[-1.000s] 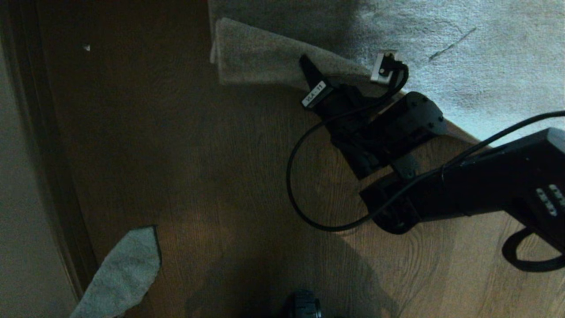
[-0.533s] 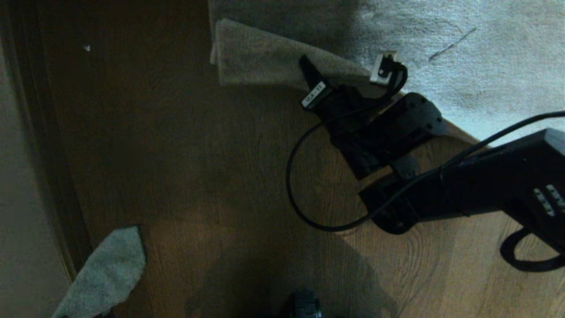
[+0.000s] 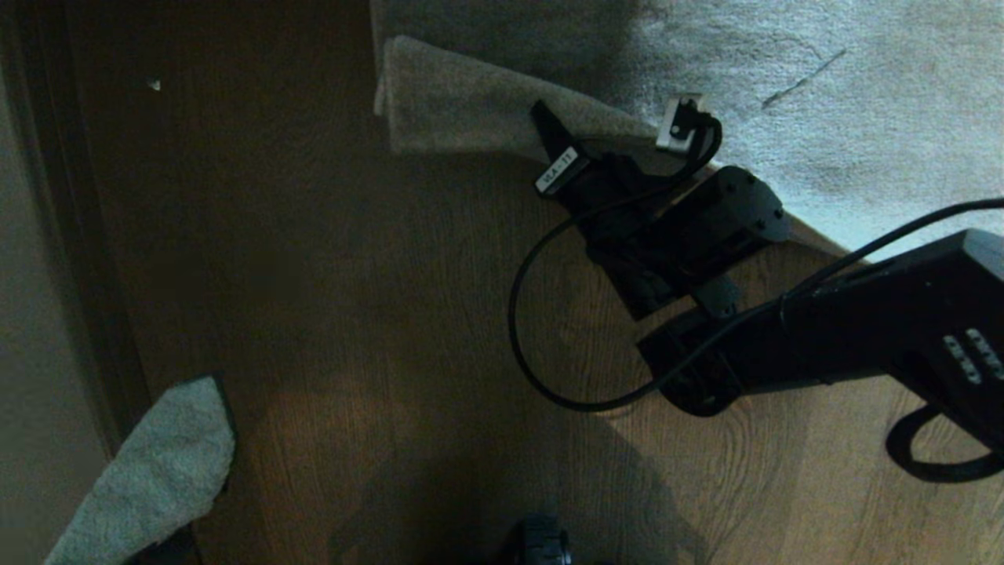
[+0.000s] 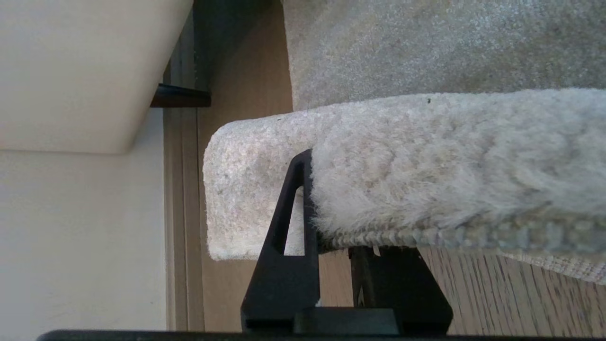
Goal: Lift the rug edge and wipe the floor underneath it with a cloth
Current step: Lay down the carpet
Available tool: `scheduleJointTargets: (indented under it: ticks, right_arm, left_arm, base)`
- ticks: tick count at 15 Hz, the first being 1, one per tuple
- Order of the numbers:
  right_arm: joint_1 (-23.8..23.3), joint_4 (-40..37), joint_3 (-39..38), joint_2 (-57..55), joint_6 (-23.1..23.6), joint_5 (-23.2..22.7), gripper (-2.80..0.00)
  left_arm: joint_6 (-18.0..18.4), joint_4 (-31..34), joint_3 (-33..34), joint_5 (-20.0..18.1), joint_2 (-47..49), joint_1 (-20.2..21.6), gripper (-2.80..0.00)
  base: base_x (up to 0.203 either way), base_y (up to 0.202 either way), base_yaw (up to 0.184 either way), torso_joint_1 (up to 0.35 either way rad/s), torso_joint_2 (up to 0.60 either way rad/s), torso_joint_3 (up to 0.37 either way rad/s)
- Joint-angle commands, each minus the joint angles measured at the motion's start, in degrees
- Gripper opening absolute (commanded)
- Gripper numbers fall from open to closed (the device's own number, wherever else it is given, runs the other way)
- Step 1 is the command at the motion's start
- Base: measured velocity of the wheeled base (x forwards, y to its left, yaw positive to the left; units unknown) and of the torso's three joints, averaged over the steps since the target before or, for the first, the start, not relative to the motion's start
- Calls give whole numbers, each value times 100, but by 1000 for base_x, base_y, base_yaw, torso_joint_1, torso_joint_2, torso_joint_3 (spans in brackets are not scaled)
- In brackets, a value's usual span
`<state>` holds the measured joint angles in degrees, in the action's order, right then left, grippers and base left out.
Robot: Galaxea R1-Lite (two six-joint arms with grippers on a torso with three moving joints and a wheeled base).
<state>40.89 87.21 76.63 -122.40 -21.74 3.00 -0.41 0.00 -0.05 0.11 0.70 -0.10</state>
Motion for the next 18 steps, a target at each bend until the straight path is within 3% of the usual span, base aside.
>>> scheduleJointTargets:
  ticks: [1,18]
  right_arm:
    - [-44,274,11,43,-6,6,-280]
    - [-274,274,10,823,477,43,-280]
  left_arm:
    - [-3,-9,-2,7,-70,1,-280]
    - [-3,-9,-4,-2,-70,1,-280]
  base:
    - [0,0,0,0,0,0]
    - [0,0,0,0,0,0]
